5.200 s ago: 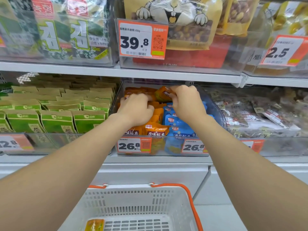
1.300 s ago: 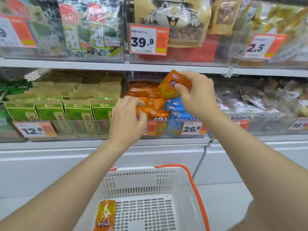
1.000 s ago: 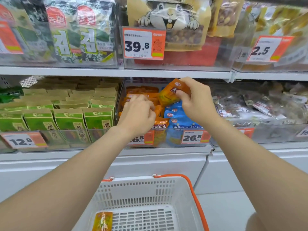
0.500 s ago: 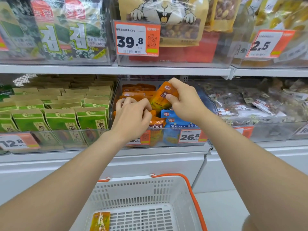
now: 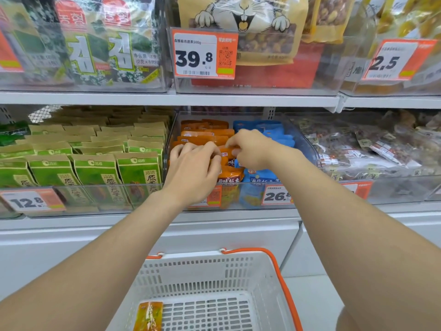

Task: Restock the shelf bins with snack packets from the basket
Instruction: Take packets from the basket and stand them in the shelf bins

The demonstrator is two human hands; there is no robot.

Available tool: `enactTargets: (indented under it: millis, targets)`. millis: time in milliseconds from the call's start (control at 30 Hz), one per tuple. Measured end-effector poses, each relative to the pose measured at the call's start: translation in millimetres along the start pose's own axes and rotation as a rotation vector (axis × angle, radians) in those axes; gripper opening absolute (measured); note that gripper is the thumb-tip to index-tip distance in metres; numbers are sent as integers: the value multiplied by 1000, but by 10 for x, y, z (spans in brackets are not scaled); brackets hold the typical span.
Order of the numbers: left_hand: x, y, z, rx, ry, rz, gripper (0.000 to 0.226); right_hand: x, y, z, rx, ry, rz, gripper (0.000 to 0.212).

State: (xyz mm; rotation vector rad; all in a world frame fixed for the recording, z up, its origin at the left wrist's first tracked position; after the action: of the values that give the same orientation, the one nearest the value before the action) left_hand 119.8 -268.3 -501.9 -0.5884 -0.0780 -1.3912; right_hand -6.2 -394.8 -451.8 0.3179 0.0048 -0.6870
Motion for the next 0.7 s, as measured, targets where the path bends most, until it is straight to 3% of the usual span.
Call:
enactTargets:
  millis: [133,267,533,700]
  targets:
    - [0,21,-22,14,-5,4,20,31,-10,-6,66,-173,-23,35]
    - [-3,0,-61,37,-7,-1,28,-26,23,-116,102,-136,-88,43]
    - [19,-73,-128,65,-29,67,46,-106,123,-169,157,-251,-159,50]
    - [54,-65,-151,61,-6,94,48,-192,161,-250,-64,-377,-226,23]
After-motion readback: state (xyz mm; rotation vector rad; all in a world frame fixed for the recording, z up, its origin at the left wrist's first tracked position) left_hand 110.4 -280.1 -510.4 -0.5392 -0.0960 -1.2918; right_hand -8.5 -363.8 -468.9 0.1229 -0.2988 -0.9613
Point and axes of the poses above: each hand's wrist, its own x-axis towards the middle knuckle, its own z-axis out of the back of the hand, y = z × x, the point moved 1 cm from there along x, towards the middle knuckle, and after that the axes turned 7 degrees about y, right-handed, at the moved point
